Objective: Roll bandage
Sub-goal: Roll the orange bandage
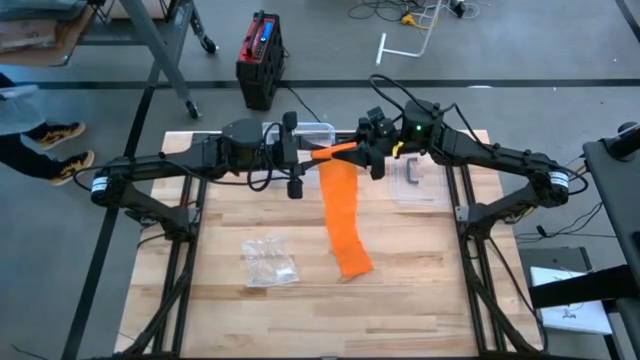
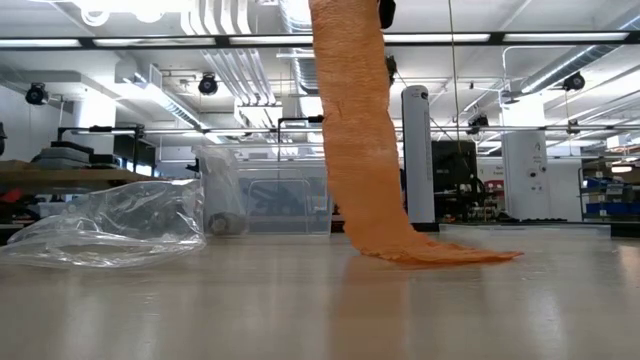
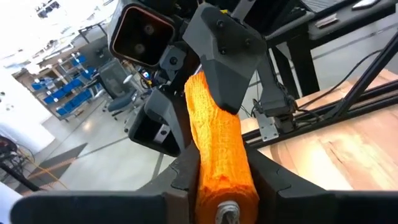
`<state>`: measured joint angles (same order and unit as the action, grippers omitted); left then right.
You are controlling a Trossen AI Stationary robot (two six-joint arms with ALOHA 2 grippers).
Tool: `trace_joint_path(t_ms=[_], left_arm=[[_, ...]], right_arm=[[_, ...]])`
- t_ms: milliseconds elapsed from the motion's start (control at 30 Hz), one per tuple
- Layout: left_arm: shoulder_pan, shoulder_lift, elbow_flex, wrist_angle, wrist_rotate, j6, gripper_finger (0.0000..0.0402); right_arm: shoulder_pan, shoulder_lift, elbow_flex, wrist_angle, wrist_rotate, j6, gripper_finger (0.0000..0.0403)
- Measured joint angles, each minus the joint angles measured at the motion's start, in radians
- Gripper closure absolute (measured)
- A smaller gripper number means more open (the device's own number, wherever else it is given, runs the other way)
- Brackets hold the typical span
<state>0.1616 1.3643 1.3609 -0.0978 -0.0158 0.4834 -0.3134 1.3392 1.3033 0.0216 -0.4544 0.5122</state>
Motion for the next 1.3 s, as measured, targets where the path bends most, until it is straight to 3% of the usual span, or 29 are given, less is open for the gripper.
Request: trace_joint_path(t_ms=[267,500,733,900,1167,1300], left_arm=[[0.000,-0.006,0.000,-0.043,-0.002,-0.226,0.0281],[0.004,-0.009,0.000,-0.075,0.158,-0.470,0.0203],[0.021,-0.009,0.000,-0.048,0.170,-0.577,0.0151],[0.037,-0.009,0.000,-0.043,0.155,-0.583,0.0196],[0.044,-0.008,0.000,-0.049,0.148,-0.449,0.0355],[0.042,-0.008,0.000,-0.049,0.120,-0.389,0.0371]], right_arm=[[0.001,0.000,0.000,-0.005,-0.007,-0.153,0.0317],[0.003,-0.005,0.000,-0.024,-0.033,-0.362,0.0325],[0.002,-0.005,0.000,-0.025,-0.021,-0.443,0.0324],[0.002,-0.004,0.000,-0.026,-0.020,-0.445,0.0323],[0.002,-0.003,0.000,-0.047,-0.015,-0.375,0.0307],[0.000,-0.003,0.000,-0.044,-0.010,-0.205,0.0285]])
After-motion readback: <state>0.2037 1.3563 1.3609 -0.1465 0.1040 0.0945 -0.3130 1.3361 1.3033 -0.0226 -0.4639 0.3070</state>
